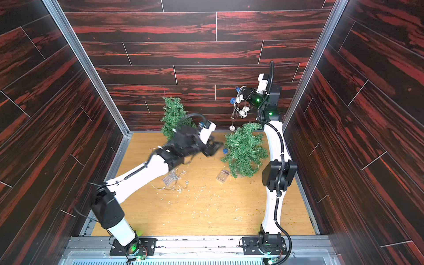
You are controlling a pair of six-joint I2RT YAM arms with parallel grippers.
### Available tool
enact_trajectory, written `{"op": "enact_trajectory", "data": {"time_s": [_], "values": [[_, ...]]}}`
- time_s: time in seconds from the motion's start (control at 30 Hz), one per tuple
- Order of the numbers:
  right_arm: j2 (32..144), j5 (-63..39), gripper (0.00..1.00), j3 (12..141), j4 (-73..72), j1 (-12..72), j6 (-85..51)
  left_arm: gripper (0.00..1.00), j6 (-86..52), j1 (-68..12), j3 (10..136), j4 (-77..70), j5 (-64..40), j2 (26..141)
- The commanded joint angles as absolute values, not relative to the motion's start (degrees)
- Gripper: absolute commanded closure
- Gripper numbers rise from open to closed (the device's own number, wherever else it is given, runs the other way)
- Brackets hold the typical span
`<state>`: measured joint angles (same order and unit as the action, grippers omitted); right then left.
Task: Remove string lights from the small christmas tree
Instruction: Remove the light string from the Christmas tree.
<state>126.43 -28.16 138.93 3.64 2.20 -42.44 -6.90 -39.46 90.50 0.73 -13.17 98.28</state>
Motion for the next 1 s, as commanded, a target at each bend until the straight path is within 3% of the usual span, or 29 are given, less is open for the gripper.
{"op": "enact_trajectory", "data": {"time_s": [0.0, 0.2, 0.57, 0.97], "values": [[124.69, -33.64, 1.0, 141.07, 1.17, 3.41, -42.68, 0.26, -6.97, -36.6, 93.04, -5.36, -14.46, 97.01], [124.76, -39.68, 1.0, 140.46, -1.3, 4.13, -44.14, 0.19, -12.09, -32.66, 106.87, -9.05, -19.18, 108.94], [124.63, -41.74, 1.0, 140.26, -1.55, 5.76, -42.68, 0.19, -18.63, -31.82, 129.34, -9.7, -26.56, 127.81], [123.95, -42.43, 1.0, 139.55, 0.18, 6.88, -40.61, 0.28, -23.26, -31.72, 147.55, -7.52, -26.39, 141.01]]}}
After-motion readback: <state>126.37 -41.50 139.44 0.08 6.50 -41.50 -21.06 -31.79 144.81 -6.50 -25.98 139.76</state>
